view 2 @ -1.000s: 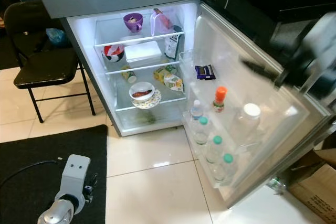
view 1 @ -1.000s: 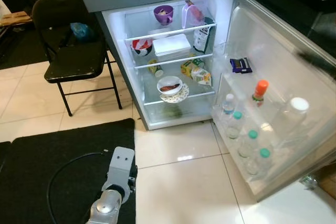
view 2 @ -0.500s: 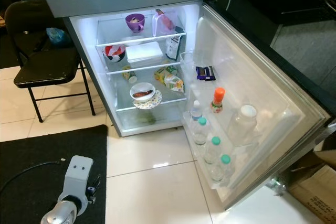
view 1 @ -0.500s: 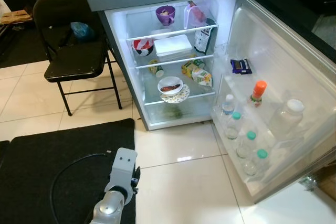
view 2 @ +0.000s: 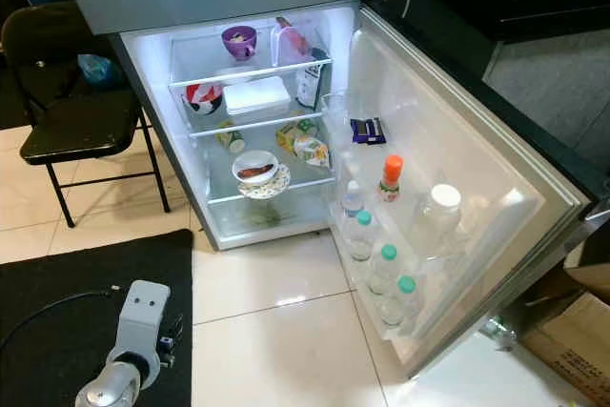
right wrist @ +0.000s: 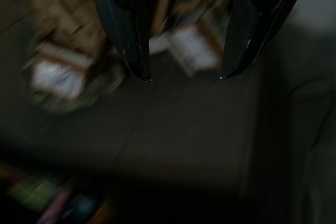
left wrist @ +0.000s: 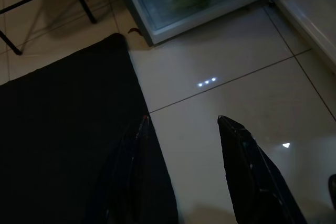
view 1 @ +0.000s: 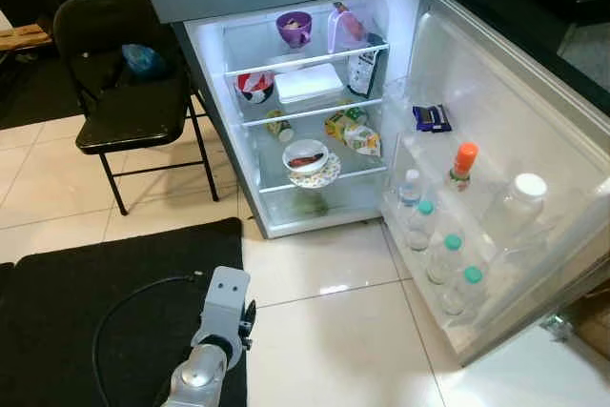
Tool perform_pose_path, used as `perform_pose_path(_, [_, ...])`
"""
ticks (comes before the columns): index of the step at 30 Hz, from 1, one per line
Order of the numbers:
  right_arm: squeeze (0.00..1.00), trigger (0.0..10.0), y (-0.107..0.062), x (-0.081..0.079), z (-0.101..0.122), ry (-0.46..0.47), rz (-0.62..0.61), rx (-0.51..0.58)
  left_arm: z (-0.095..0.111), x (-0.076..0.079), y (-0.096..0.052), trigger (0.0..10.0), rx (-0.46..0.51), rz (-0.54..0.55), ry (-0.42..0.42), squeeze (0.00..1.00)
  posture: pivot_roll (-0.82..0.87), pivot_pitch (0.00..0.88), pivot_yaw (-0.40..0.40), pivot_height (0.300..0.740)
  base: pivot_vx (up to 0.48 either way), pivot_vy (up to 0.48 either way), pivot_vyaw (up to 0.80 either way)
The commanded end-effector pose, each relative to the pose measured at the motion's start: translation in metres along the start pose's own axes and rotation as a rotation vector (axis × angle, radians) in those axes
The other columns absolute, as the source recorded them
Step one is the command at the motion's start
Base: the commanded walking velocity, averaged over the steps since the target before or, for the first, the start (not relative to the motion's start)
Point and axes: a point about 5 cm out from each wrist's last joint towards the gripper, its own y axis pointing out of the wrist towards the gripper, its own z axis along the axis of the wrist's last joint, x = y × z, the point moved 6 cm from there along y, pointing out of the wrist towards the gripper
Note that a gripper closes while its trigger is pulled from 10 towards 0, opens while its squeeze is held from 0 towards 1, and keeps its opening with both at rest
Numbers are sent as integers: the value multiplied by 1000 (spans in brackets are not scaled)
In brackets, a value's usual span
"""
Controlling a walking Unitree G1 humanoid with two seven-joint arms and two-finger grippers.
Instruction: Restocking fridge
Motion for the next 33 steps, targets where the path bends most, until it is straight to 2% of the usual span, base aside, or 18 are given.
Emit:
perform_pose_path(1, [0,10000,-5,-16,-23,-15,66,-55,-8,-2,-3,10000,-23,10,-6,0,-120,186,84,740,0,0,0])
perform_pose_path(3, [0,10000,-8,-32,-39,-2,106,-92,-8,-1,-3,10000,-23,9,-7,0,-119,187,84,740,0,0,0])
perform_pose_path(6, [0,10000,-12,-50,-51,8,140,-111,-7,-1,-3,10000,-22,8,-6,0,-117,189,85,740,0,0,0])
perform_pose_path(12, [0,10000,-16,-66,-60,20,197,-131,-8,-1,-3,10000,-23,8,-5,0,-119,191,84,740,0,0,0])
perform_pose_path(14, [0,10000,-18,-78,-63,35,241,-133,-8,-1,-3,10000,-25,6,-5,0,-118,190,81,740,0,0,0])
perform_pose_path(15, [0,10000,-18,-78,-63,35,241,-133,-8,-1,-3,10000,-25,6,-5,0,-118,190,81,740,0,0,0])
perform_pose_path(16, [0,10000,-19,-89,-64,47,273,-131,-8,-1,-4,10000,-25,6,-5,0,-118,189,81,740,0,0,0])
perform_pose_path(17, [0,10000,-19,-89,-64,47,273,-131,-8,-1,-4,10000,-25,6,-5,0,-118,189,81,740,0,0,0])
perform_pose_path(20, [0,10000,-24,-144,-55,63,412,-89,-8,0,-3,10000,-24,5,-6,0,-117,186,81,740,0,0,0])
perform_pose_path(22, [0,10000,-24,-144,-55,63,412,-89,-8,0,-3,10000,-24,5,-6,0,-117,186,81,740,0,0,0])
perform_pose_path(25, [0,10000,-43,-223,-24,95,636,1,-8,-1,-3,10000,-22,7,-5,0,-110,182,82,740,0,0,0])
perform_pose_path(26, [0,10000,-43,-223,-24,95,636,1,-8,-1,-3,10000,-22,7,-5,0,-110,182,82,740,0,0,0])
perform_pose_path(27, [0,10000,-60,-259,-7,104,757,50,-8,-1,-3,10000,-22,7,-5,0,-109,181,82,740,0,0,0])
perform_pose_path(29, [0,10000,-95,-309,24,138,960,145,-8,-1,-3,10000,-21,7,-4,0,-109,180,82,740,0,0,0])
perform_pose_path(30, [0,10000,-95,-309,24,138,960,145,-8,-1,-3,10000,-21,7,-4,0,-109,180,82,740,0,0,0])
perform_pose_path(31, [0,10000,-112,-326,39,160,1042,191,-8,-1,-4,10000,-22,7,-3,0,-107,180,83,740,0,0,0])
perform_pose_path(32, [0,10000,-140,-340,71,292,1180,260,-8,-1,-4,10000,-22,7,-2,0,-99,177,79,740,0,0,0])
perform_pose_path(33, [0,10000,-140,-340,71,292,1180,260,-8,-1,-4,10000,-22,7,-2,0,-99,177,79,740,0,0,0])
